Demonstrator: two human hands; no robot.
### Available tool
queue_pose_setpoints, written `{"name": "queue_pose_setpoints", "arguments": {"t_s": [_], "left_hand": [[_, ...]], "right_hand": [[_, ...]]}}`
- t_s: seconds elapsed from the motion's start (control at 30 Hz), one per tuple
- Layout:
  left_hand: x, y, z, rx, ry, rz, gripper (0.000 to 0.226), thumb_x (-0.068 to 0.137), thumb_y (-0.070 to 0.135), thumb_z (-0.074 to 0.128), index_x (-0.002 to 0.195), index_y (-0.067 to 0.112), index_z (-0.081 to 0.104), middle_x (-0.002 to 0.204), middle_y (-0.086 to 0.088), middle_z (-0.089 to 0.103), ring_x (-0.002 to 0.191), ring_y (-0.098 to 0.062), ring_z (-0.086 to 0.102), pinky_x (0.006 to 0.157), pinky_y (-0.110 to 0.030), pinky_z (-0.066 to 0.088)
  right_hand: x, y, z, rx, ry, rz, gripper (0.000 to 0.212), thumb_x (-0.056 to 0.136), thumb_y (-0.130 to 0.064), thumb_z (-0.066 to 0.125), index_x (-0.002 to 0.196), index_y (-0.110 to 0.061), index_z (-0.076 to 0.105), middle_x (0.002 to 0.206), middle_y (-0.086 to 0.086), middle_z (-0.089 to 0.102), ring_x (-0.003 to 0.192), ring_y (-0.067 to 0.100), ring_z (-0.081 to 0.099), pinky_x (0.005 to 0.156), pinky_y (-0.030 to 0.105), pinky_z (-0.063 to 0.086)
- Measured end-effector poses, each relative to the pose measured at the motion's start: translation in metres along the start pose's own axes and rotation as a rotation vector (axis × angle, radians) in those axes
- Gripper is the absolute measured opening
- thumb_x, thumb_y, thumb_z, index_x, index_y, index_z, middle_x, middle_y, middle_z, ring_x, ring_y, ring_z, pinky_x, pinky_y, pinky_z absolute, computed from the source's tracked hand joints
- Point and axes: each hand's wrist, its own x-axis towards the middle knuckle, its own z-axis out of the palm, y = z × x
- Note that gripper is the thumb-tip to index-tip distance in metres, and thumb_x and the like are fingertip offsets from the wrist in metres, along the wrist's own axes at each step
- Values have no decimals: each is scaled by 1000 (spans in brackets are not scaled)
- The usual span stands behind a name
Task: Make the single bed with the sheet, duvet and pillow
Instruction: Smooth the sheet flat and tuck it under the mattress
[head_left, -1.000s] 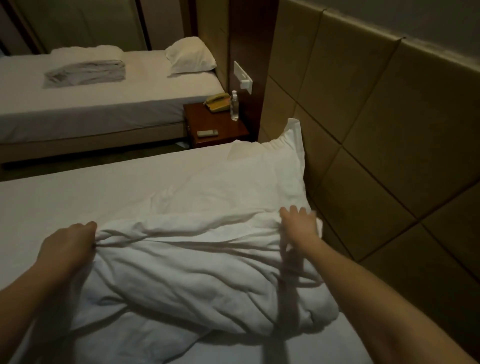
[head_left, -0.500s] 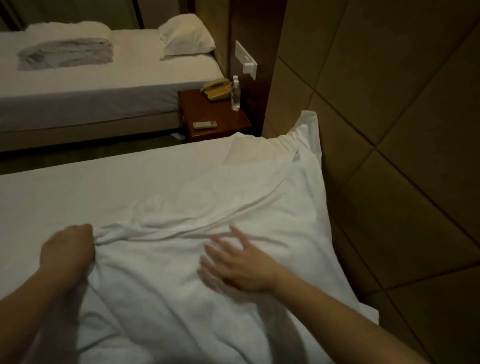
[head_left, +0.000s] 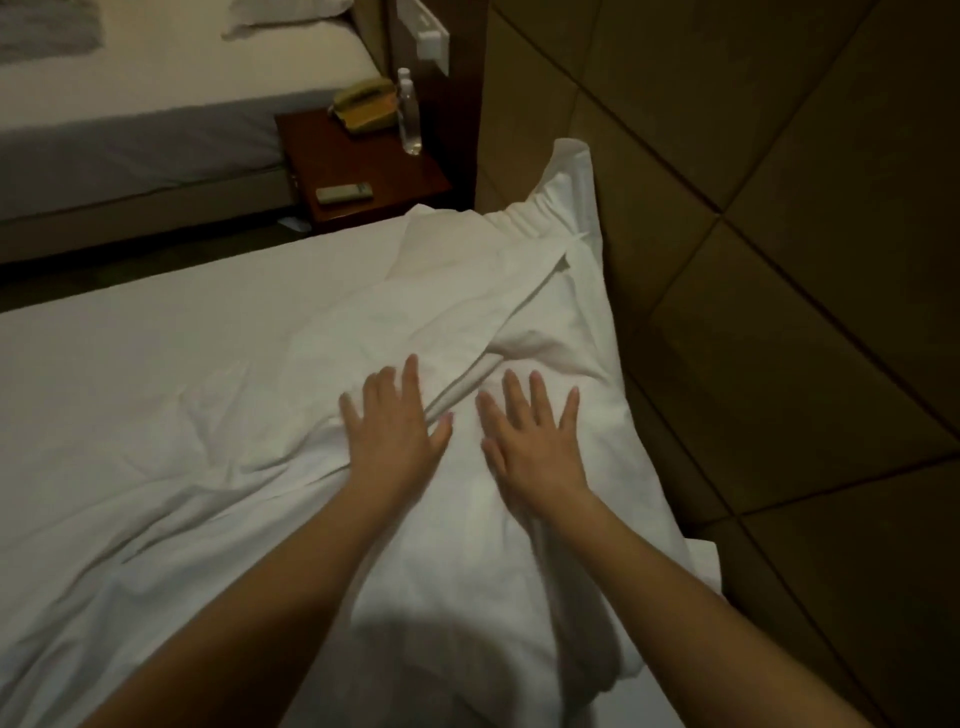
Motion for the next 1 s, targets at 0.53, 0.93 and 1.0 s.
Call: {"name": "queue_pose_setpoints", "arguments": {"t_s": [0.53, 0.93, 1.0], "left_hand": [[55, 128, 29, 117, -101, 148, 78, 94, 45, 44, 151, 12, 3, 147, -16, 28, 130, -34, 35, 108, -49, 30], [47, 183, 39, 896, -475, 1078, 105, 71, 67, 62, 152, 25, 10, 155, -8, 20, 144, -32, 14, 109, -66, 2], [48, 195, 46, 969, -508, 1049, 111, 67, 69, 65, 152, 26, 8, 151, -6, 28, 137, -29, 28, 110, -55, 15]], "right_hand": [[-57, 79, 52, 295, -228, 277, 67, 99, -52, 19, 149, -24, -17, 157, 9, -20, 144, 33, -16, 114, 54, -4], [-115, 100, 88, 934, -338, 515, 115, 73, -58, 70, 151, -22, -7, 159, 5, 6, 145, 25, 10, 118, 41, 14], [-129, 105, 97, 846, -435, 497, 118, 70, -57, 74, 152, -21, -4, 157, 7, 14, 143, 28, 17, 116, 41, 16]]}}
